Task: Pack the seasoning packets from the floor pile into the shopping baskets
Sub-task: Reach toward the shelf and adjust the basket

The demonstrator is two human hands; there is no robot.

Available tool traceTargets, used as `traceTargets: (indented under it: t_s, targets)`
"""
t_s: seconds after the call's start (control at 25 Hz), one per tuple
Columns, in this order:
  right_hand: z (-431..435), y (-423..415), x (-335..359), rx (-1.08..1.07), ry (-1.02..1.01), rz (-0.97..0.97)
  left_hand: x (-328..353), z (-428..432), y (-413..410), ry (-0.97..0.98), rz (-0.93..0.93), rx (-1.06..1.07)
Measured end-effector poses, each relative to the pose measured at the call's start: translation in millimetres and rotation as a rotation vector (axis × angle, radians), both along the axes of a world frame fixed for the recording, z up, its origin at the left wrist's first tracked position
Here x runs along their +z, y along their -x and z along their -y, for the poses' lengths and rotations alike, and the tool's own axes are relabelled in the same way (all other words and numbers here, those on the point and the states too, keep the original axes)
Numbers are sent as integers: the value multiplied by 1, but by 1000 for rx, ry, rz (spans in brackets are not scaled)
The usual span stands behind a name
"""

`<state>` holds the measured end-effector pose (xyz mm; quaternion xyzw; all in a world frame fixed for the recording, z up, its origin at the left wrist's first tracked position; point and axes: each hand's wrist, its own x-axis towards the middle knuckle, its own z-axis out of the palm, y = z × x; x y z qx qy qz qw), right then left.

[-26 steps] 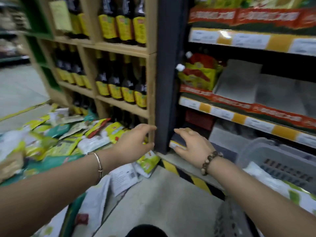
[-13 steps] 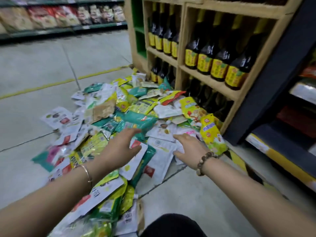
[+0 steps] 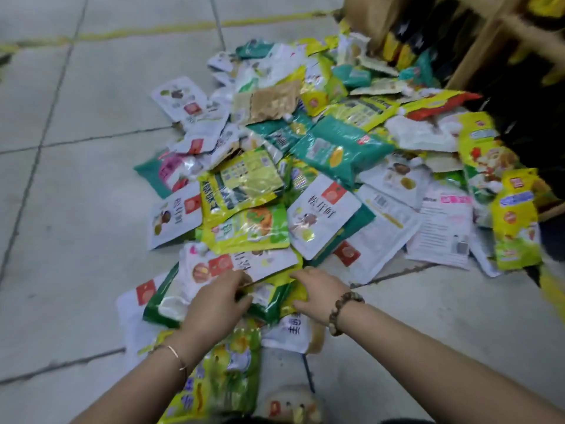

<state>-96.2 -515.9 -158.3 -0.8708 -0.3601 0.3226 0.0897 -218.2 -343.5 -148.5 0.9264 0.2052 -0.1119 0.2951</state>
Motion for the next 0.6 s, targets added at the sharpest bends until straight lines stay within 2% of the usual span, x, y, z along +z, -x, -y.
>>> traceTargets:
  t_s: [0.12,0.16,0.28,0.36,0.48,0.6]
  targets:
    - [-27,20,-21,56,-32,-27,-27,-8,41,-114,-275,-170]
    - [-31,23,-25,50,-47,-16,-37,-7,50,-193,-304,-253]
    - [-38,23,-33,8,-73,36,-54,-3,64,-373,-228,-394]
    - [-37,21,-36,-14,-82,44,-58,-3,67,-404,-163,-421]
    - [-34,21,-37,-74,-134,-26,-55,-11,76,-242,-69,-234]
    - [-27,20,-33,-425,-376,-247,-27,-12,67,38,141,28]
